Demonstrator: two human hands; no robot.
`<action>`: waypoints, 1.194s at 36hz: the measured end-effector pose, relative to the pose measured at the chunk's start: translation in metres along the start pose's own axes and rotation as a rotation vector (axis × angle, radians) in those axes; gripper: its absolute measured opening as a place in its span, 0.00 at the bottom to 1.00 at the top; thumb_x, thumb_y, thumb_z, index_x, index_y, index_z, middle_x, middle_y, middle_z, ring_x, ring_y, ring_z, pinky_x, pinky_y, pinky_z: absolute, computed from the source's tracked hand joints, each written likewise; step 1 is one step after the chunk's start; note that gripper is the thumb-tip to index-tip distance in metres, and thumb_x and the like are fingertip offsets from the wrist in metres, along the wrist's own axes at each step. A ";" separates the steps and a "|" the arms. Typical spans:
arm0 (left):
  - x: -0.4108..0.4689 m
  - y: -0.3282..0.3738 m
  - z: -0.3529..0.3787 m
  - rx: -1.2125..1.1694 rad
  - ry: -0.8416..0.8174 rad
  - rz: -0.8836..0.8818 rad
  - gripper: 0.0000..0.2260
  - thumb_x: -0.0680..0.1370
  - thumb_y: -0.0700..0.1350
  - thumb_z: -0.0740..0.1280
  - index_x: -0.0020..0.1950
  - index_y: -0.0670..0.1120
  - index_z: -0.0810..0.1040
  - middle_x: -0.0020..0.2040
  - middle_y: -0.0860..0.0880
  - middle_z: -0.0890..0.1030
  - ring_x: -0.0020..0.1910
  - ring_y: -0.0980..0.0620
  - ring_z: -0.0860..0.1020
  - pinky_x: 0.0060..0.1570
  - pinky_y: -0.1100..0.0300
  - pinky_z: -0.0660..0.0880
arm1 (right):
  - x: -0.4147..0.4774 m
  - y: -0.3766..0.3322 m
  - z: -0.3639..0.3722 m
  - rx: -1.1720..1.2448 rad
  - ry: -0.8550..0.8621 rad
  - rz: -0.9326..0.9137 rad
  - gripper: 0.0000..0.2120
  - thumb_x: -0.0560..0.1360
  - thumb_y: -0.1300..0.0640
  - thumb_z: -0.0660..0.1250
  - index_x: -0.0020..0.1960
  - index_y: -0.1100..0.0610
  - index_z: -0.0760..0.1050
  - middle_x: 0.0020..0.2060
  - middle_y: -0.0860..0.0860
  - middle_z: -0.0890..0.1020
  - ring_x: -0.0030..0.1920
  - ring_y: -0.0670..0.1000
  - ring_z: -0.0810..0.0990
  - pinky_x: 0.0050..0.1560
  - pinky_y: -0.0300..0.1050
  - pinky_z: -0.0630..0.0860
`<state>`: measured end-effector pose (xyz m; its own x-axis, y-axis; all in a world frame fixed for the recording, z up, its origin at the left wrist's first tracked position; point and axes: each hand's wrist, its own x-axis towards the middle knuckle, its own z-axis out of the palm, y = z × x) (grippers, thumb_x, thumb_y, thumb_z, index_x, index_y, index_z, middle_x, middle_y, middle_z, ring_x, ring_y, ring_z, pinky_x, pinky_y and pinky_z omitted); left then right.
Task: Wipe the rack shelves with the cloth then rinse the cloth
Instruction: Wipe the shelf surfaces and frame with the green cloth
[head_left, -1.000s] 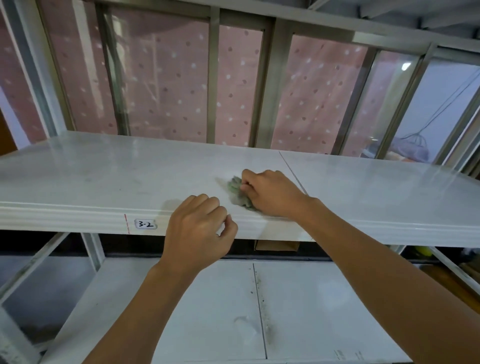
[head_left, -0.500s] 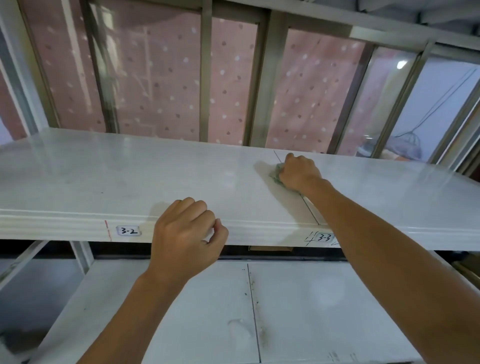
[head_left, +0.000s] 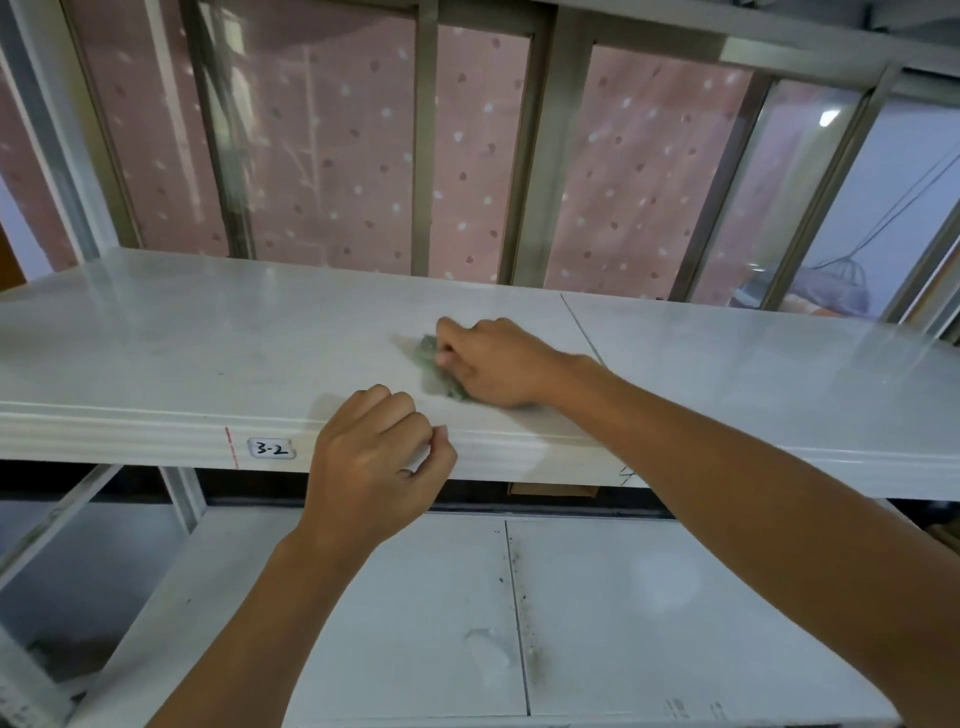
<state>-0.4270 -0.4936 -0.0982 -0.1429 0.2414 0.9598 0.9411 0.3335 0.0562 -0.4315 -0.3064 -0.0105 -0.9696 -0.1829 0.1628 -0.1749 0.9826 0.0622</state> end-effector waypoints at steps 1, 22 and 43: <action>0.001 0.000 0.000 0.004 0.009 0.012 0.16 0.76 0.35 0.68 0.29 0.40 0.70 0.28 0.46 0.68 0.30 0.46 0.64 0.32 0.54 0.65 | -0.009 -0.008 0.000 0.006 0.019 -0.049 0.04 0.82 0.54 0.57 0.53 0.51 0.62 0.33 0.49 0.74 0.33 0.50 0.72 0.36 0.49 0.69; 0.035 0.009 0.020 0.288 0.085 0.063 0.22 0.75 0.39 0.66 0.28 0.50 0.57 0.26 0.51 0.56 0.25 0.51 0.56 0.32 0.63 0.53 | -0.055 0.120 -0.002 -0.081 0.083 0.660 0.13 0.81 0.51 0.56 0.56 0.60 0.70 0.48 0.59 0.75 0.46 0.60 0.73 0.44 0.50 0.70; 0.037 -0.003 0.023 0.222 -0.088 0.098 0.19 0.78 0.40 0.69 0.28 0.43 0.68 0.26 0.48 0.67 0.27 0.50 0.63 0.25 0.56 0.63 | 0.083 0.129 0.019 0.002 0.020 0.162 0.07 0.83 0.51 0.53 0.54 0.55 0.63 0.51 0.57 0.80 0.47 0.59 0.76 0.46 0.51 0.71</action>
<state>-0.4419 -0.4648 -0.0690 -0.0892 0.3577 0.9296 0.8630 0.4937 -0.1071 -0.5380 -0.1943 -0.0073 -0.9816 -0.0227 0.1898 -0.0170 0.9993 0.0319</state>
